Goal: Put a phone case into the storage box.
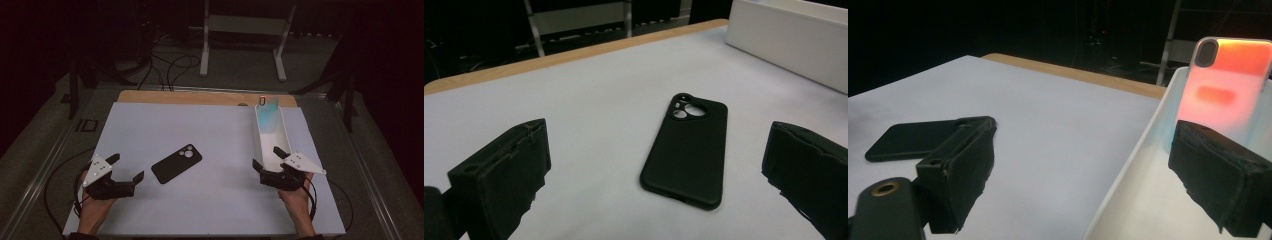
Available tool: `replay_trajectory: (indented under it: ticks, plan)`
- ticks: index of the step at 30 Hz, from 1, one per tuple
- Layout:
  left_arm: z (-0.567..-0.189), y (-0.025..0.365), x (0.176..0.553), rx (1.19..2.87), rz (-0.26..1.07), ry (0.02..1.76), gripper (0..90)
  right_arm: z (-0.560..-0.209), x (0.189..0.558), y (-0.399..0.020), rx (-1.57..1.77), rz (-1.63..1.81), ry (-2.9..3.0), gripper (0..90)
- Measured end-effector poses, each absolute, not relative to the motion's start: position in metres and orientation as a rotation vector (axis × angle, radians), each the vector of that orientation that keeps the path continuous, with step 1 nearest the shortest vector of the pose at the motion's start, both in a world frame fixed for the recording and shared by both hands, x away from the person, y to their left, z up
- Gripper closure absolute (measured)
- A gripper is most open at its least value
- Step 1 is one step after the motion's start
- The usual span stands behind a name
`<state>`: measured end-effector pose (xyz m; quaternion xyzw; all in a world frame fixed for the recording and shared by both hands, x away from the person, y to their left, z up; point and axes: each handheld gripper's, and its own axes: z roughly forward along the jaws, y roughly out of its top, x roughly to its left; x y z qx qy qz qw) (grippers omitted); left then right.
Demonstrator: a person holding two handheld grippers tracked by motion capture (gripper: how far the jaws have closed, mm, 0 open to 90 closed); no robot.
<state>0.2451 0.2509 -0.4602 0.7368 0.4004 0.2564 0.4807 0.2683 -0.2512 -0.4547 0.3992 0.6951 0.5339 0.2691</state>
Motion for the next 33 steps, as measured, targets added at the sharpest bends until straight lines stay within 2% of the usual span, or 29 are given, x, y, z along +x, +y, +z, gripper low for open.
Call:
replay_trajectory:
  ticks: [17,33]
  plan:
    - [-0.456,0.237,0.265,1.886,0.573,0.947,0.1,-0.465,0.261,-0.264,1.101,1.483,1.861,9.7]
    - [-0.459,0.210,0.292,2.038,0.490,0.921,0.1,-0.465,0.264,-0.266,1.115,1.468,1.856,9.7]
